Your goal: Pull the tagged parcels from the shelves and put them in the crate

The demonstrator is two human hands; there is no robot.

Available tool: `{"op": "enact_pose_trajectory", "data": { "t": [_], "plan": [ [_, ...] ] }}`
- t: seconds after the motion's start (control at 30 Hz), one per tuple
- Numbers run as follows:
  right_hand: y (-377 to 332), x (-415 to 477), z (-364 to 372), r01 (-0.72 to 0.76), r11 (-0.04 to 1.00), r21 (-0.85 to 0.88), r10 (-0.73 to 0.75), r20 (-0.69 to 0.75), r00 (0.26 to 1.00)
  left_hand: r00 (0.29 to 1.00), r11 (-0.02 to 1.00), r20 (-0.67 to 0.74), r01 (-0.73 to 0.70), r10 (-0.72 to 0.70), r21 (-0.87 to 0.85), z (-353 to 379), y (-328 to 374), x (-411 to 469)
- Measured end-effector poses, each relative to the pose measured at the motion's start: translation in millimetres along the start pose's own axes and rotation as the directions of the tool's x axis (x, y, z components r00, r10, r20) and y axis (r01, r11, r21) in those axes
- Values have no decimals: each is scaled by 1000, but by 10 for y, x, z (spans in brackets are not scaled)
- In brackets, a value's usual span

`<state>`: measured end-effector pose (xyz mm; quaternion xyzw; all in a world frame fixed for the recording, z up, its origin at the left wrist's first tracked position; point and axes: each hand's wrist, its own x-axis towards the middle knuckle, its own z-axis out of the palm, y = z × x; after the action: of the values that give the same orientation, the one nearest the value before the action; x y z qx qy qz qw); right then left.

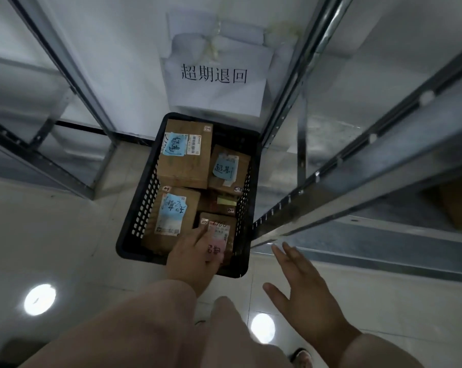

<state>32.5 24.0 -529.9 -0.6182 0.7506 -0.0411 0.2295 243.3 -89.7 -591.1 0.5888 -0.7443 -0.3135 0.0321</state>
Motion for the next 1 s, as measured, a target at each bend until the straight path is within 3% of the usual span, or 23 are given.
{"op": "enact_pose_trajectory", "data": {
  "t": [0.17,0.3,0.43,0.7,0.9,1.0],
  "plan": [
    [-25,-322,-566,55,998,-27,-58,-125,990,954,958,-93,-280,285,68,-550,748,-475],
    [13,-649,-1040,45,998,-35,-52,-240,969,858,868,-138,-483,495,112,-888,1410,-791],
    [167,-920,-1495,4,1000,4,-1,-422,907,780,791,-131,-608,612,71,-990,1987,-959],
    [779,-1208,-2109,-100,985,138,165,-622,765,745,743,-89,-667,661,-56,-895,3005,-934],
    [1421,-1185,-2653,-70,956,284,256,-697,670,810,781,-93,-584,579,-222,-786,3847,-846],
    [1784,-1087,-2879,-126,918,376,353,-628,694,853,807,-94,-518,514,-284,-657,4225,-760]
  ]
}}
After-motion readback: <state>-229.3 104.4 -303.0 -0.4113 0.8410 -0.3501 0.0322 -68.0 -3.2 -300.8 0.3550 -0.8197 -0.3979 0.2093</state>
